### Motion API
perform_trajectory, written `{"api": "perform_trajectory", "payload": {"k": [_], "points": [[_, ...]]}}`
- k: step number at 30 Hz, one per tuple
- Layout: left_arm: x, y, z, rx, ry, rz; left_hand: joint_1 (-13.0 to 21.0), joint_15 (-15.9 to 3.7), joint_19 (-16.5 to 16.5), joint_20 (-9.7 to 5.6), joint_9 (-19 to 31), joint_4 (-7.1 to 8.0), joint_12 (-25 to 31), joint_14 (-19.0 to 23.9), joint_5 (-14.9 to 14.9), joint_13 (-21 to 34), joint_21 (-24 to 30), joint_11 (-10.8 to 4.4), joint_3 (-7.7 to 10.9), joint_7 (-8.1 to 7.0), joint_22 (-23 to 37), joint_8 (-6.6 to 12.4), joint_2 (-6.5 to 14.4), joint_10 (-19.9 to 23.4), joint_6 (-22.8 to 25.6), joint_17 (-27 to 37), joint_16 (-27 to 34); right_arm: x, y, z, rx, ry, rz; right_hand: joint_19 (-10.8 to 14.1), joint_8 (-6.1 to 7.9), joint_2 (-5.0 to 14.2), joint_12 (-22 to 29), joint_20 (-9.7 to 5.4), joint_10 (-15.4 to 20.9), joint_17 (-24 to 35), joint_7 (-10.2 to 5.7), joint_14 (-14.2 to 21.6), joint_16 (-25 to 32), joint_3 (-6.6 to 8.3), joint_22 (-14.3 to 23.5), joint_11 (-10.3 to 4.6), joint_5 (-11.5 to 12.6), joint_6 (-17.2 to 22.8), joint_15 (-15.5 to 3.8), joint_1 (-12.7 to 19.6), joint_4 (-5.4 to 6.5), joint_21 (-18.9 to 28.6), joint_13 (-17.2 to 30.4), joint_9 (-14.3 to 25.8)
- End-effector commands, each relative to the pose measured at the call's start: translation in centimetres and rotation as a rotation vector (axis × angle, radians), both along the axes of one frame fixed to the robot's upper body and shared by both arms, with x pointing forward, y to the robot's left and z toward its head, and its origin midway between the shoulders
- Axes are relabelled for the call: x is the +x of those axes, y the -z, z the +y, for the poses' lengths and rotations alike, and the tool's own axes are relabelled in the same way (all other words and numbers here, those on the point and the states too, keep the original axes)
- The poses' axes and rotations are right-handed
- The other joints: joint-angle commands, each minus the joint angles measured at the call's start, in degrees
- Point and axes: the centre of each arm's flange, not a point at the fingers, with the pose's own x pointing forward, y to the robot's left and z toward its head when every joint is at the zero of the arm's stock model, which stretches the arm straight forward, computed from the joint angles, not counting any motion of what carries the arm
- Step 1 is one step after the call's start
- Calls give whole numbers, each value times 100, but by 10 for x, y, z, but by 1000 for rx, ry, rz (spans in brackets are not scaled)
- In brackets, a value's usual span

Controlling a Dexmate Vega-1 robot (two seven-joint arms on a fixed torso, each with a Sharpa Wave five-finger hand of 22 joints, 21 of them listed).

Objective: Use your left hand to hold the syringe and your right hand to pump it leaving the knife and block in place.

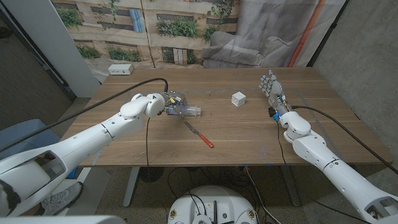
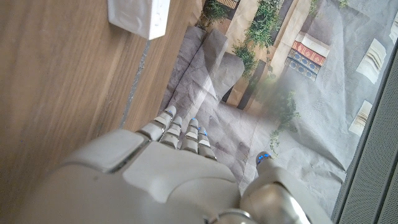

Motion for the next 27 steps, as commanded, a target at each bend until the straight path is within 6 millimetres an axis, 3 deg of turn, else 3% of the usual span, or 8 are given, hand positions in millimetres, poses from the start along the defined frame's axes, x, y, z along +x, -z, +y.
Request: {"api": "perform_trajectory", "payload": {"k": [1,5,8,19,24,27], "points": [[-1,-1,-1,0,-9,3,-39,-720,-207,-324,-8,14,-17,-262,28,8,-58,22,-139,16,4,-3,-120,-217,-224,17,0,0,3,1,13,9,0,32,51,95,41,7,25,34,13,40,45,9,19,2,-9,-29,12,16,16,35,13,16],[-1,-2,-1,1,-8,0,-73,-668,-351,-308,-17,22,-12,-423,34,6,-65,52,-244,39,-3,3,-156,-376,-409,11,6,0,3,1,16,9,0,35,51,98,41,6,23,34,11,40,44,11,19,0,-7,-30,14,18,17,36,13,16],[-2,-4,-1,1,-6,-3,-126,-577,-563,-271,-23,37,-29,-629,36,2,-90,173,-340,65,-10,15,-187,-607,-551,6,-5,0,3,2,17,10,-1,35,51,100,41,10,24,33,13,45,45,13,19,0,-6,-31,14,21,18,35,13,16],[-6,-11,-2,5,-3,17,-384,-418,-1022,-153,-17,103,-27,-1178,27,-14,-95,262,-616,17,-26,53,-311,-1100,-858,-7,-10,-2,4,2,22,20,-9,47,51,106,42,21,23,32,4,54,47,19,19,-8,-3,-36,23,29,20,38,13,15],[-8,-14,-3,6,-7,50,-558,-266,-1306,-93,-22,126,-47,-1451,29,-24,-107,340,-758,43,-32,32,-373,-1455,-1115,-12,-10,-3,5,1,23,24,-11,47,52,106,41,30,22,32,2,55,47,21,19,-11,-2,-36,26,31,20,37,14,14],[-9,-16,-4,-5,-6,88,-739,-193,-1523,-52,-32,149,-34,-1697,21,-34,-86,467,-880,95,-40,18,-399,-1817,-1458,-13,9,-3,6,1,21,23,-10,47,53,103,40,36,18,33,-3,42,42,20,19,-7,-2,-36,33,31,20,37,14,14]]}}
